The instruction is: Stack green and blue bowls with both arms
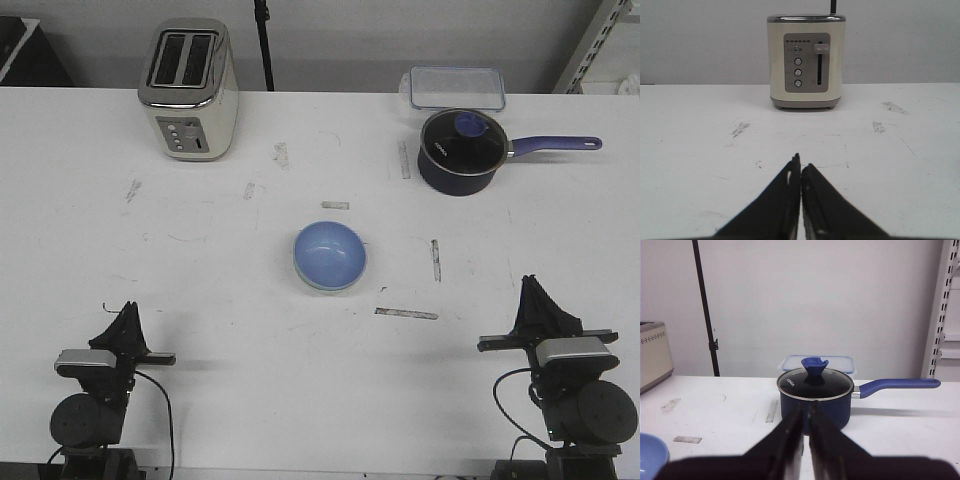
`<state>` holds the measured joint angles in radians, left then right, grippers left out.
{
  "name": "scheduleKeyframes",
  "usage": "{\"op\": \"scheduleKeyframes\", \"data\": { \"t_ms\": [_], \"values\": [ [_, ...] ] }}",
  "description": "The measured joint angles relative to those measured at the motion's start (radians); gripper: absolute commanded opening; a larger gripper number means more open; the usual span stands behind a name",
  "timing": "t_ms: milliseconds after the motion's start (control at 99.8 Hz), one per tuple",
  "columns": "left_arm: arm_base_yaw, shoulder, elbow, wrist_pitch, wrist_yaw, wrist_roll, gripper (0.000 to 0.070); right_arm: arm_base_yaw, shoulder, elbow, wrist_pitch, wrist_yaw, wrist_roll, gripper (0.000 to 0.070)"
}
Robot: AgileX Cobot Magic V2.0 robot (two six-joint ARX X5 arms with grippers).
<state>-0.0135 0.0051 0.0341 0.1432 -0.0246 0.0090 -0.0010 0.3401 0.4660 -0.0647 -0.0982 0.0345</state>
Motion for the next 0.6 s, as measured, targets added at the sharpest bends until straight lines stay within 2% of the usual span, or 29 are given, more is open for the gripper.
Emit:
{"op": "scheduleKeyframes", "data": {
  "t_ms": [321, 601],
  "values": [
    [0.0, 0.0, 0.0, 0.0, 0.0, 0.0, 0.0002, -0.042, -0.091, -0.041, -0.018, -0.004, 0.0, 0.001],
    [0.0, 0.0, 0.0, 0.0, 0.0, 0.0, 0.0002, -0.051, -0.246, -0.245, -0.012, 0.02, 0.0, 0.001]
  ]
}}
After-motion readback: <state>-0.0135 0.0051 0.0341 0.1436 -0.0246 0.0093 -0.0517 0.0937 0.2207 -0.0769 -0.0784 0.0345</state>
